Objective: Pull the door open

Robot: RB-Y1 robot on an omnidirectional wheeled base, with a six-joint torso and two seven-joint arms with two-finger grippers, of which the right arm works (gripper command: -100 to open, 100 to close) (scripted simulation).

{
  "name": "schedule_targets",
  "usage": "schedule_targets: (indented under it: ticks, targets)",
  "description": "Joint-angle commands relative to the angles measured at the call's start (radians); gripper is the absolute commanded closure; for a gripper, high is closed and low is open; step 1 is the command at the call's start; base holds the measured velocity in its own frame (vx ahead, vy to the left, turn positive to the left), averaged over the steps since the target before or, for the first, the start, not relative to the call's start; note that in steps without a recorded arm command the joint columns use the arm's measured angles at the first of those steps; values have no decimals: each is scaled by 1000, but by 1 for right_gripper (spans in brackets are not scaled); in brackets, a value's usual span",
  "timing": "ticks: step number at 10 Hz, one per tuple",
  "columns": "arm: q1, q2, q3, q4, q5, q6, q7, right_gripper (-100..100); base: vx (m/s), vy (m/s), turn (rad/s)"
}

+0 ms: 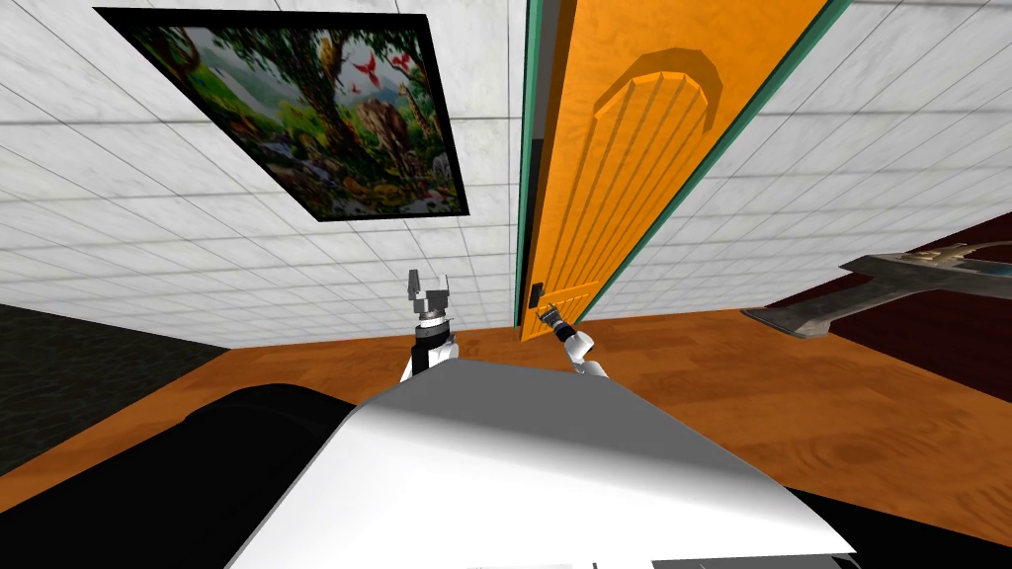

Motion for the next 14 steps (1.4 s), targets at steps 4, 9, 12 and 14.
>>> schedule_targets:
  ticks: [4,9,12,14]
  targets:
    - [1,6,-5,-1,-117,27,-22,-100,-26,-32,6]
    - [4,14,-10,-7,-254,70,-62,-100,-35,-45,8]
    - [6,19,-13,-10,-319,92,-84,-100,-36,-46,8]
    - [7,22,-15,-12,-361,107,-99,-100,-33,-51,9]
